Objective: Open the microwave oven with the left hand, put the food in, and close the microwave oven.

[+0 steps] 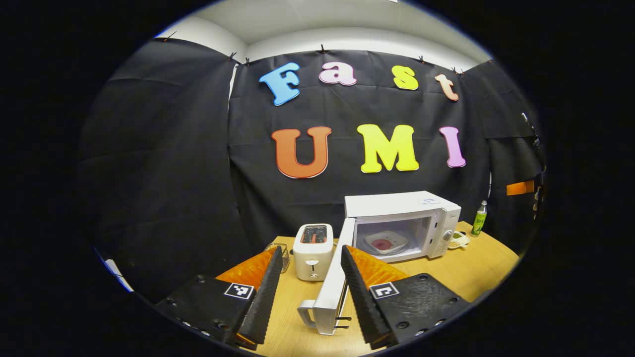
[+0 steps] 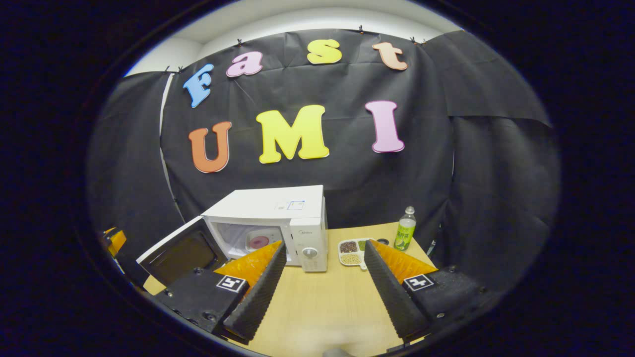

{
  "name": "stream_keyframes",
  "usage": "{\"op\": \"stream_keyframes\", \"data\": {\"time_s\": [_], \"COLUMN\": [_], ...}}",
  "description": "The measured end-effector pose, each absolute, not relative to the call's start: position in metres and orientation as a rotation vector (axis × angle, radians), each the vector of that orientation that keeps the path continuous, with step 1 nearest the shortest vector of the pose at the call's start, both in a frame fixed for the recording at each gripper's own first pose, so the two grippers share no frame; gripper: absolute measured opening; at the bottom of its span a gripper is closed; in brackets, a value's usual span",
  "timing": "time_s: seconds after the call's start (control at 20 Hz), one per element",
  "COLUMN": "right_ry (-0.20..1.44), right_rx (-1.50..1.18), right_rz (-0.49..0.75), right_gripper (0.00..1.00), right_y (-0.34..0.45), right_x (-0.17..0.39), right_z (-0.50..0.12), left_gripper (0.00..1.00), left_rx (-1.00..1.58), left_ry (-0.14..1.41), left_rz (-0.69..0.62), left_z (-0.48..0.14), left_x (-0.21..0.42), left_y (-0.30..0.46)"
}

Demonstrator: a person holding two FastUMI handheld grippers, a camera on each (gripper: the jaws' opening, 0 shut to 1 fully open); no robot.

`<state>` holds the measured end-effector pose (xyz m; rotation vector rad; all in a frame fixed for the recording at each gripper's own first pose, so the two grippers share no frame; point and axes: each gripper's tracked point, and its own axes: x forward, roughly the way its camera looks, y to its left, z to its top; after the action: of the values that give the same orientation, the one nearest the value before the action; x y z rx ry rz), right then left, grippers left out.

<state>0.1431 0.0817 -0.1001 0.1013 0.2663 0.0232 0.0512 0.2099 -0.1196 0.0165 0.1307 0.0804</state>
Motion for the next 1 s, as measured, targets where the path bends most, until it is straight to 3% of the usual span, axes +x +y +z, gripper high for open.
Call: {"op": "stream_keyframes", "data": {"time_s": [0.05,0.1,0.15,0.2,0.25,0.3,0.45,0.5,0.55,0.6,0.65,0.7,0.75,0.8,0.85,0.9,1.0], "right_ry": [0.27,0.269,0.268,0.271,0.274,0.277,0.29,0.293,0.303,0.312,0.314,0.317,0.324,0.326,0.327,0.33,0.336], "right_rx": [0.111,0.129,0.143,0.149,0.152,0.151,0.149,0.151,0.161,0.176,0.19,0.2,0.201,0.199,0.193,0.187,0.192], "right_rz": [0.01,0.002,-0.007,-0.017,-0.022,-0.028,-0.035,-0.037,-0.038,-0.037,-0.039,-0.043,-0.046,-0.05,-0.055,-0.061,-0.066], "right_gripper": [1.0,0.92,0.92,0.92,0.92,1.0,1.0,0.92,0.92,1.0,1.0,0.92,1.0,0.91,1.0,0.92,0.92], "right_y": [0.076,0.071,0.067,0.062,0.059,0.056,0.053,0.052,0.05,0.051,0.05,0.049,0.049,0.048,0.045,0.043,0.042], "right_x": [0.14,0.136,0.134,0.132,0.129,0.126,0.117,0.114,0.11,0.106,0.102,0.099,0.094,0.092,0.09,0.088,0.085], "right_z": [-0.1,-0.097,-0.096,-0.096,-0.095,-0.095,-0.095,-0.095,-0.094,-0.094,-0.094,-0.093,-0.095,-0.095,-0.094,-0.095,-0.097], "left_gripper": [0.53,0.55,0.33,0.19,0.0,0.01,0.0,0.0,0.0,0.0,0.0,0.0,0.0,0.0,0.0,0.0,0.0], "left_rx": [0.009,-0.005,-0.013,-0.009,-0.009,-0.007,0.012,0.014,0.006,0.004,0.01,0.02,0.023,0.016,0.004,0.0,0.02], "left_ry": [0.136,0.143,0.145,0.142,0.144,0.159,0.209,0.236,0.255,0.271,0.285,0.305,0.321,0.329,0.338,0.338,0.345], "left_rz": [0.08,0.067,0.082,0.109,0.131,0.15,0.162,0.165,0.157,0.15,0.145,0.139,0.138,0.133,0.124,0.112,0.115], "left_z": [-0.123,-0.129,-0.133,-0.137,-0.146,-0.152,-0.189,-0.202,-0.214,-0.224,-0.234,-0.246,-0.253,-0.257,-0.262,-0.264,-0.268], "left_x": [0.053,0.055,0.052,0.053,0.051,0.047,0.053,0.054,0.055,0.056,0.058,0.061,0.064,0.065,0.068,0.071,0.074], "left_y": [0.212,0.214,0.218,0.227,0.239,0.245,0.262,0.27,0.273,0.275,0.277,0.278,0.28,0.28,0.276,0.271,0.268]}}
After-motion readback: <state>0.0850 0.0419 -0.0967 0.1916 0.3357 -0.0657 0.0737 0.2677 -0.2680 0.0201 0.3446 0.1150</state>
